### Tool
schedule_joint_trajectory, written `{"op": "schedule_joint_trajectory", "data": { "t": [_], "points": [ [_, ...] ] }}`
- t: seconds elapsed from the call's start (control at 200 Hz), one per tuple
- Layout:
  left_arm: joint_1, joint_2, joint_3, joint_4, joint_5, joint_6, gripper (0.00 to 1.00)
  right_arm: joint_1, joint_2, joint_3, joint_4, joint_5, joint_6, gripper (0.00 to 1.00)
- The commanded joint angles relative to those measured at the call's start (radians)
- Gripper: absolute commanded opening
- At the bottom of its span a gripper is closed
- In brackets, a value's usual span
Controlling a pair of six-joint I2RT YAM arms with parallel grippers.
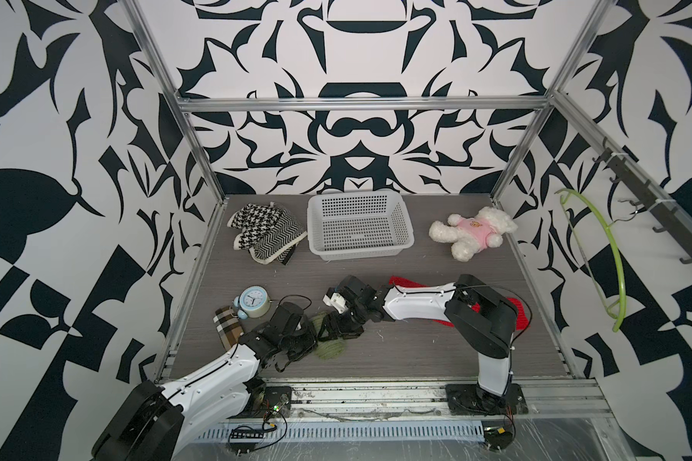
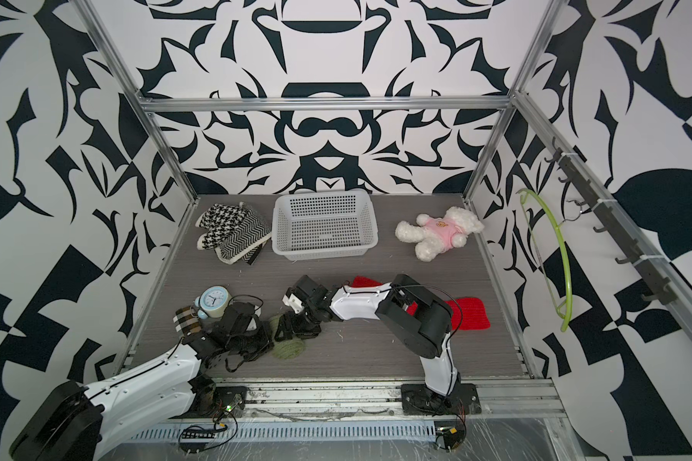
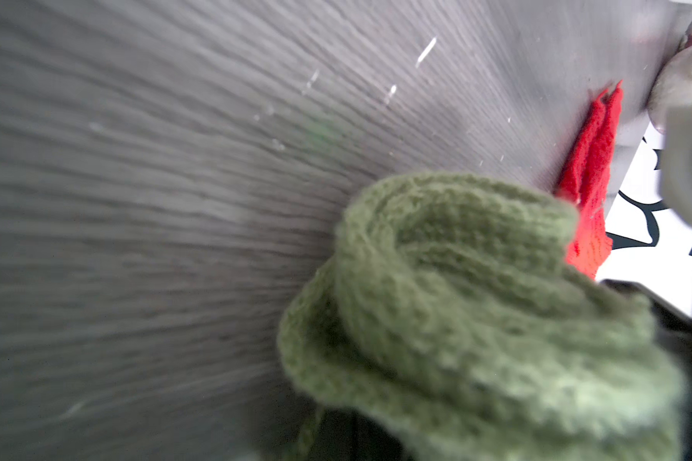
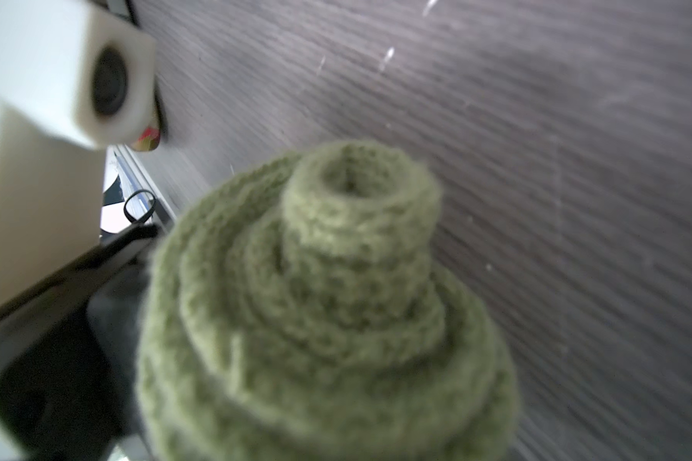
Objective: Roll up the scarf and place it into the basket
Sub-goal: Pick up the scarf at the center of the board.
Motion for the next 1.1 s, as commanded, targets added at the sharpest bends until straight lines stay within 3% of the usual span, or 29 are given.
{"op": "schedule_joint_trajectory", "data": {
  "t": [0.0,0.12,0.335,0.465,0.49,0.52,0.585,0.605,0.665,0.765,0.93,1.095],
  "points": [
    [-0.001,-0.001,-0.019,-0.004,-0.001,-0.009,0.0,0.057,0.092,0.046,-0.076,0.023,-0.019,0.6],
    [-0.001,0.007,-0.014,0.0,-0.002,-0.007,0.0,0.069,0.118,0.066,-0.087,0.03,-0.013,0.42],
    [-0.001,0.07,-0.007,0.054,0.006,-0.001,0.0,0.075,0.12,0.068,-0.1,0.039,-0.018,0.0],
    [-0.001,0.087,0.033,0.035,0.012,0.023,0.01,0.073,0.095,0.075,-0.131,0.057,-0.045,0.0],
    [0.001,0.08,0.052,0.006,0.007,0.035,0.12,0.071,0.087,0.077,-0.139,0.062,-0.052,0.0],
    [0.002,0.066,0.083,-0.039,-0.004,0.059,0.32,0.064,0.076,0.08,-0.148,0.069,-0.059,0.0],
    [0.01,0.024,0.173,-0.185,-0.055,0.142,0.91,0.039,0.047,0.083,-0.164,0.071,-0.076,0.0],
    [0.012,0.01,0.201,-0.238,-0.083,0.16,1.0,0.028,0.036,0.085,-0.171,0.073,-0.082,0.0],
    [0.054,-0.016,0.269,-0.378,-0.132,0.204,0.99,-0.008,0.002,0.098,-0.206,0.077,-0.108,0.0],
    [0.149,-0.051,0.304,-0.444,-0.071,0.252,0.99,-0.076,-0.056,0.144,-0.282,0.078,-0.16,0.0],
    [0.171,-0.081,0.336,-0.454,-0.073,0.266,0.99,-0.203,-0.111,0.319,-0.438,0.075,-0.269,0.0],
    [0.188,-0.046,0.36,-0.435,-0.057,0.291,0.99,-0.38,-0.065,0.586,-0.562,0.094,-0.359,0.0]
  ]
}}
